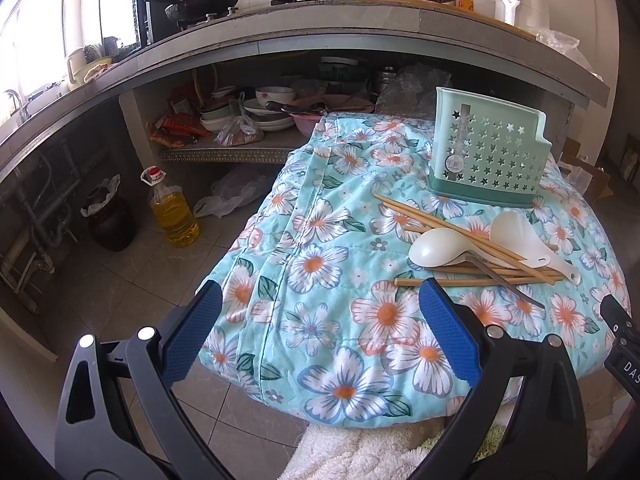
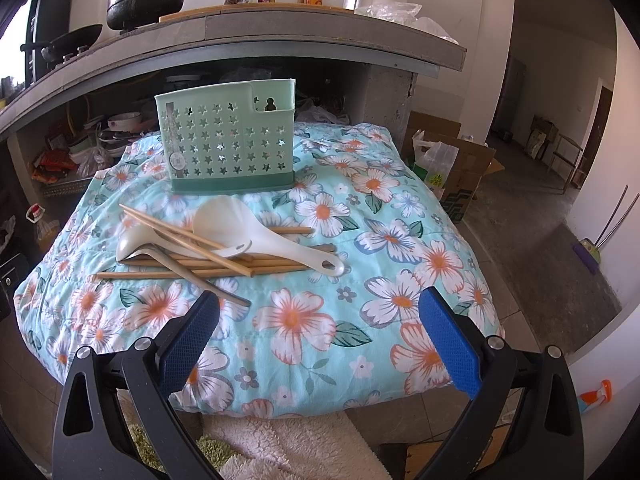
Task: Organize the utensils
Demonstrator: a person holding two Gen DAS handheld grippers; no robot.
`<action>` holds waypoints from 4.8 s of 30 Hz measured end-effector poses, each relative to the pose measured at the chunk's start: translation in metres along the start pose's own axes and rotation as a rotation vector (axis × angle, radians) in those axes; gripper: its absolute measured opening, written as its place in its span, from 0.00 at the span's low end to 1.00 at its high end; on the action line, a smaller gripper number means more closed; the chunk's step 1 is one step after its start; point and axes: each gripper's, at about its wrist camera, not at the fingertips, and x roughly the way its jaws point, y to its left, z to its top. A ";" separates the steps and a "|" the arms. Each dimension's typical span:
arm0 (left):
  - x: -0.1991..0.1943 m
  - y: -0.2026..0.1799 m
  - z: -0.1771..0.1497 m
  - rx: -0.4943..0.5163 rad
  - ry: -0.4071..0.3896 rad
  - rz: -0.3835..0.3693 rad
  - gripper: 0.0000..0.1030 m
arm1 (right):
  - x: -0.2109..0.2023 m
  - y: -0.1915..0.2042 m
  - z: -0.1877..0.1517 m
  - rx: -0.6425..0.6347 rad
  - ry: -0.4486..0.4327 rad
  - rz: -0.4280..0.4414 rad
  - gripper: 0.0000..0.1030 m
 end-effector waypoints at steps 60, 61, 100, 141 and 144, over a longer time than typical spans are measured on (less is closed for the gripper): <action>0.043 0.032 -0.004 -0.176 0.050 -0.325 0.92 | 0.030 0.029 0.005 -0.096 -0.052 0.232 0.94; 0.045 0.030 -0.003 -0.182 0.060 -0.338 0.92 | 0.030 0.031 0.004 -0.104 -0.054 0.237 0.94; 0.109 -0.077 0.034 0.398 0.059 -0.407 0.17 | 0.071 0.037 0.008 -0.114 0.070 0.353 0.86; 0.110 -0.033 0.068 0.054 0.011 -0.587 0.01 | 0.058 0.129 0.007 -0.517 -0.055 0.431 0.37; 0.103 -0.022 0.070 0.027 -0.009 -0.580 0.01 | 0.063 0.144 0.003 -0.592 -0.055 0.395 0.30</action>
